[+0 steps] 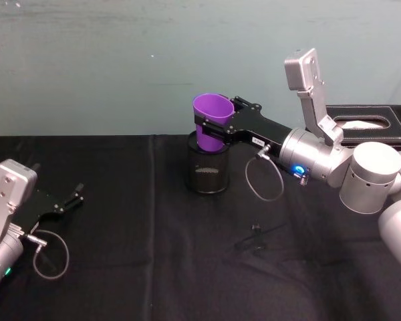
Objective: Pick up one cup with a gripper and tap it against the other cup.
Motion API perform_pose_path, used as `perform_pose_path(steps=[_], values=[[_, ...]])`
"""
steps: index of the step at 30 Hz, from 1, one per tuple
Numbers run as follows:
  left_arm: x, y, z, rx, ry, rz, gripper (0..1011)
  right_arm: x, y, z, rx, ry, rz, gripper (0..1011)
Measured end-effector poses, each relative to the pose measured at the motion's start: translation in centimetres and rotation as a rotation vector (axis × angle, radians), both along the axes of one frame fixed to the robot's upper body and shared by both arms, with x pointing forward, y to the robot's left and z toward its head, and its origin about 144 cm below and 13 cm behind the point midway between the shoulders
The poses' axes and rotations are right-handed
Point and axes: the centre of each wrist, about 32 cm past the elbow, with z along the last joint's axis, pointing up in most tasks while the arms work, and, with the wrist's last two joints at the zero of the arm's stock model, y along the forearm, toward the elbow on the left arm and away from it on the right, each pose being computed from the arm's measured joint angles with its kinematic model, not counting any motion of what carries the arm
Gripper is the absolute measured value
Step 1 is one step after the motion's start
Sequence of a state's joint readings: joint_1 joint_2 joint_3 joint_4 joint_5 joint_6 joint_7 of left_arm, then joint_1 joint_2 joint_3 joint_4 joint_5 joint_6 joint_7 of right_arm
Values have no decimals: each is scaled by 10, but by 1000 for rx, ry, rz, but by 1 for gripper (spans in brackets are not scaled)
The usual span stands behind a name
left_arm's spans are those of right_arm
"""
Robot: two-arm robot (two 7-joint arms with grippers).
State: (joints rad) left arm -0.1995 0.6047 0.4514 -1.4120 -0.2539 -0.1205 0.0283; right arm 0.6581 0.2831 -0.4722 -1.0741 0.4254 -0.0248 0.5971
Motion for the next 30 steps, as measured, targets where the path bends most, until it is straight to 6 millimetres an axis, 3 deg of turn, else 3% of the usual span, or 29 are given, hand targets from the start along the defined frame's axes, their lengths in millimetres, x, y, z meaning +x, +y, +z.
perform_pose_path(steps=[30], values=[[0,0,0,0,0,0,1000,-2,1,-2,9,-4,17,739]])
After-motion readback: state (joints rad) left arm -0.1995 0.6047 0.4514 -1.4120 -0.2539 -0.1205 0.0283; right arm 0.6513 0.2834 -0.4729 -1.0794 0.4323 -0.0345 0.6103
